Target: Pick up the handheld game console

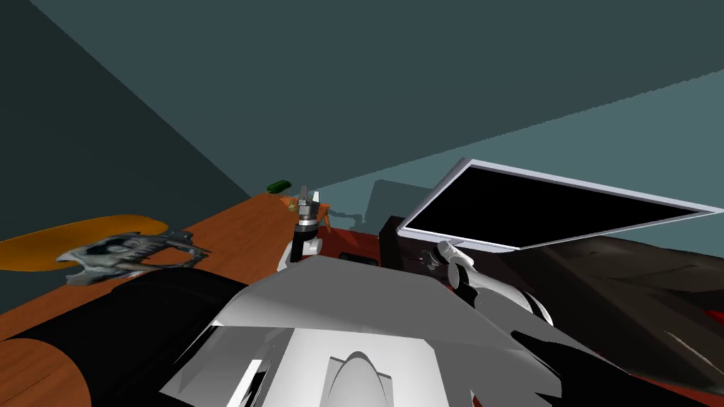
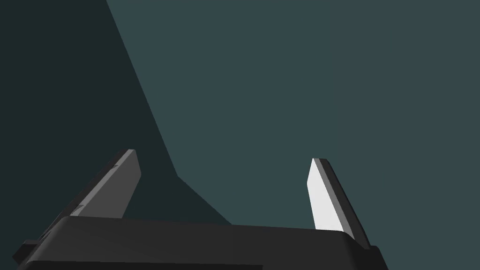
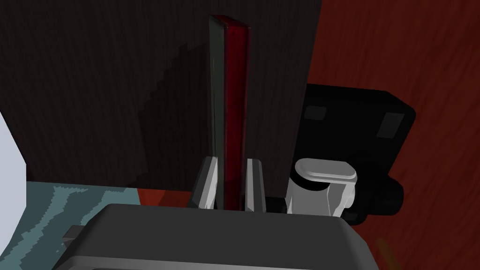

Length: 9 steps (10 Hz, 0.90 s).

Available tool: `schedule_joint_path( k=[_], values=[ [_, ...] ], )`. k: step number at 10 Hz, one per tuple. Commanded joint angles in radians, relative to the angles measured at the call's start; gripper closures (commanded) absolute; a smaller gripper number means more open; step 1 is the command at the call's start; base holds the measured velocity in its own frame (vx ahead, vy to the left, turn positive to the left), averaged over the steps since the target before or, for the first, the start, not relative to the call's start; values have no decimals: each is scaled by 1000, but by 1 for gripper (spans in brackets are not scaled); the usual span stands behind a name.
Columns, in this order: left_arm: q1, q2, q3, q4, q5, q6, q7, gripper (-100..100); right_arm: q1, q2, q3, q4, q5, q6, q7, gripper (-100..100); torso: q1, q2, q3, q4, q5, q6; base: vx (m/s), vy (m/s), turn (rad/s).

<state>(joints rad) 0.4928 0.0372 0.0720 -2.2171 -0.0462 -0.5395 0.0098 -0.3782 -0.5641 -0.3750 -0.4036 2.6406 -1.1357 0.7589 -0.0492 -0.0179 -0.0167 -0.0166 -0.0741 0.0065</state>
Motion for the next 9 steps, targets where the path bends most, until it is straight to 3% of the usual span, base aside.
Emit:
schedule_joint_path(
  k=[1, 2, 4, 5, 6, 7, 9],
  values=[
    [0, 0, 0, 0, 0, 0, 0, 0, -33, 22, 50, -50, 18, -35, -7, 100, 0, 0, 0, 0, 0, 0, 108, 60, -423],
    [0, 0, 0, 0, 0, 0, 0, 0, -33, 22, 52, -22, 18, -35, -7, 100, 2, -2, -1, 0, 1, -1, 66, 39, -395],
    [0, 0, 0, 0, 0, 0, 0, 0, -33, 22, 52, -73, 18, -35, -7, 100, -2, 3, 2, 1, 0, -1, 3, 5, -72],
    [-1, 0, 0, 0, 0, 0, 0, 0, -78, 42, 103, -70, 50, -45, 18, 100, -3, 5, 3, 2, 0, -2, 101, 41, -324],
    [0, 0, 0, 0, 0, 0, 0, 0, -111, 42, 129, -70, 50, -45, 18, 100, 0, 0, 0, 0, 1, 0, 118, 72, -476],
    [0, 0, 0, 0, 0, 0, 0, 0, -119, 42, 130, -70, 50, -45, 18, 100, 2, -3, -2, 0, 2, -1, 56, 46, -398],
    [0, 0, 0, 0, 0, 0, 0, 0, -186, 62, 204, -67, 82, -55, 43, 100, 3, -2, -1, -1, 1, -1, 92, 77, -449]
  ],
)
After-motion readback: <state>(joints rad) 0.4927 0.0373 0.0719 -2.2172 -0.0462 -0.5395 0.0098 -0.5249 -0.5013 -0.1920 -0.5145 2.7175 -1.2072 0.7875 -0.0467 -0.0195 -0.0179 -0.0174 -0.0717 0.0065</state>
